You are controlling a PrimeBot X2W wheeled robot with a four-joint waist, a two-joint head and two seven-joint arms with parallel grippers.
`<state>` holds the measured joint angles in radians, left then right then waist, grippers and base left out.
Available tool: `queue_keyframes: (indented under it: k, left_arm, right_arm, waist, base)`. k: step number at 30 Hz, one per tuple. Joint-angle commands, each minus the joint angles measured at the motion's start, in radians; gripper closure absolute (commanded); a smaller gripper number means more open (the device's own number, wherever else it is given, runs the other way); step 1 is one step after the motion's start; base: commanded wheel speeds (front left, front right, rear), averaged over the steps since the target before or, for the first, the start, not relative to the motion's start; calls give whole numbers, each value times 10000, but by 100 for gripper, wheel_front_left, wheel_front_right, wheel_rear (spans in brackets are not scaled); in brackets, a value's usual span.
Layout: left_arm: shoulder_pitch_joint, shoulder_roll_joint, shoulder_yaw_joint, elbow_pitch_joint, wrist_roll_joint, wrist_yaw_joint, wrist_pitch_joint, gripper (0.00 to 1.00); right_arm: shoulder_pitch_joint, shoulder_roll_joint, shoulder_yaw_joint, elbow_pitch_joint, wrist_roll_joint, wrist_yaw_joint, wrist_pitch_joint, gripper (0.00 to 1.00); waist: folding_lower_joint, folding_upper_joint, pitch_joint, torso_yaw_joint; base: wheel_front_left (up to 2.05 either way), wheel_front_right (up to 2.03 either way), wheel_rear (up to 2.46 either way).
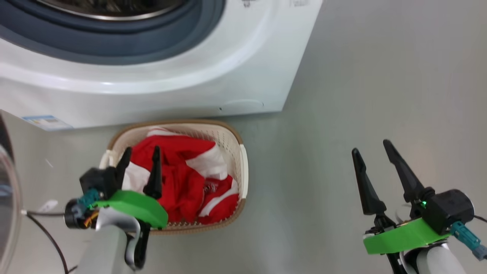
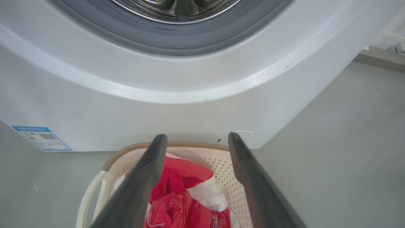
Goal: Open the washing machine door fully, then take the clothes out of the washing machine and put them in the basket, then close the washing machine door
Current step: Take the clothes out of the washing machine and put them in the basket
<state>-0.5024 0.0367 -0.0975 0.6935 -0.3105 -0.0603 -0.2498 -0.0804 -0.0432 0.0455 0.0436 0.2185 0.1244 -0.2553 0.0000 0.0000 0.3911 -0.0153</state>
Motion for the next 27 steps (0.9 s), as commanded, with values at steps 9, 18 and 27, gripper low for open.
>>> queue_keyframes:
  k: [9, 18, 27]
  left_arm:
    - [1620, 142, 142, -2220, 394, 147, -120, 0]
    - [2700, 137, 68, -4070, 458, 491, -120, 0]
    - [3484, 137, 69, -5075, 707, 780, -120, 0]
  right_arm:
    - [493, -70, 69, -148, -44, 63, -65, 0]
    - [840, -70, -89, -144, -196, 63, -65, 0]
    - [1139, -70, -313, -221, -358, 63, -65, 0]
  waist:
    - [0, 0, -1509, 221]
    - [0, 0, -2221, 187]
    - [0, 0, -2708, 185]
  base:
    - [0, 0, 0]
    - [0, 0, 0]
    - [0, 0, 0]
